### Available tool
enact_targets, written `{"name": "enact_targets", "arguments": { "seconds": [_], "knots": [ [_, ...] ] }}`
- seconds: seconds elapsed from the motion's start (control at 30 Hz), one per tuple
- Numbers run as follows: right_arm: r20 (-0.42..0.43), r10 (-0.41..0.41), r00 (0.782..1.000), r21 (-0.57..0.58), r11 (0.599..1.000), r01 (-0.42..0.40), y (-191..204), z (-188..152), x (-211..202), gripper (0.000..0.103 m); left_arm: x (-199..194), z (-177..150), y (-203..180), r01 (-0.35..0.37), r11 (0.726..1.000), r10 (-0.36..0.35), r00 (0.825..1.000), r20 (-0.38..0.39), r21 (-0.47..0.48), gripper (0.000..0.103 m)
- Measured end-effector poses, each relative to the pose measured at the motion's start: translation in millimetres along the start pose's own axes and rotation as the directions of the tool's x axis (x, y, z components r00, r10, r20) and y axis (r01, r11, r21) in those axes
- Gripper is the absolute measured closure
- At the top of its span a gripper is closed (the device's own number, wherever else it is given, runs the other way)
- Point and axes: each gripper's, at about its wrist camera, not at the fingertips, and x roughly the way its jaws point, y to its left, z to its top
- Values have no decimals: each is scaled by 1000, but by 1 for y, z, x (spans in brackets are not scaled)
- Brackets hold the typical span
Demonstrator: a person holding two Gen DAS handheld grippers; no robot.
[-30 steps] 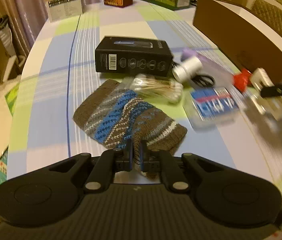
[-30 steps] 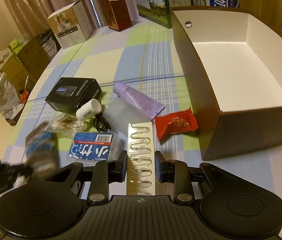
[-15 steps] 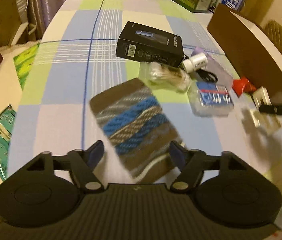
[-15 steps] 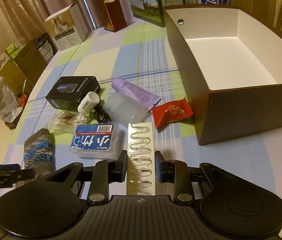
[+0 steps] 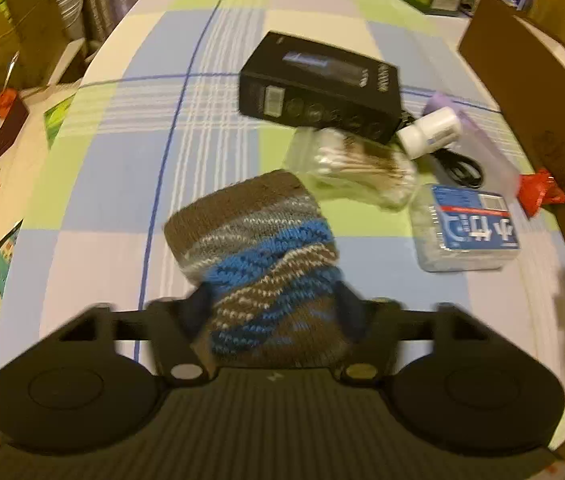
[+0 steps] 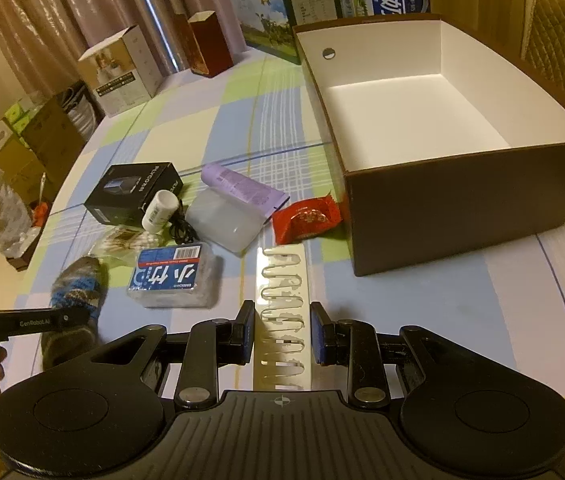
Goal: Organize objects
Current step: 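Grasp the knitted striped pouch with the left tool while the right tool holds the white rack, then carry pouch and rack into the cardboard box and open both tools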
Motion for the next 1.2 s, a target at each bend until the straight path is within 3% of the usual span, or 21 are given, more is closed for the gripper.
{"name": "enact_targets", "arguments": {
  "seconds": [0.03,0.07,0.3,0.47,0.63,0.87,1.0,1.2],
  "knots": [
    [-5,10,1000,-5,1000,-10,-1,1,-1,78,-2,1,-1,12,1000,-12,1000,0,2,74],
    [-10,25,1000,-9,1000,-25,-2,3,-2,78,-4,1,-1,17,1000,-17,1000,0,6,77],
    [8,180,984,-61,982,-179,-5,27,-23,78,-53,-1,-11,43,999,-44,997,57,11,79],
    [65,231,971,-97,970,-224,-21,52,-43,78,-93,19,-42,95,995,-99,985,142,38,79],
    [134,204,970,-92,977,-193,-58,80,-61,78,-111,51,-100,195,976,-211,956,205,98,79],
    [207,130,970,-46,991,-124,-118,122,-68,78,-101,101,-209,313,921,-364,904,223,231,79],
    [211,98,973,-25,995,-95,-144,137,-59,78,-83,121,-264,325,904,-385,902,197,279,79],
    [168,69,983,7,997,-71,-172,143,-34,78,-46,132,-314,293,906,-344,931,126,307,78]
  ]
}}
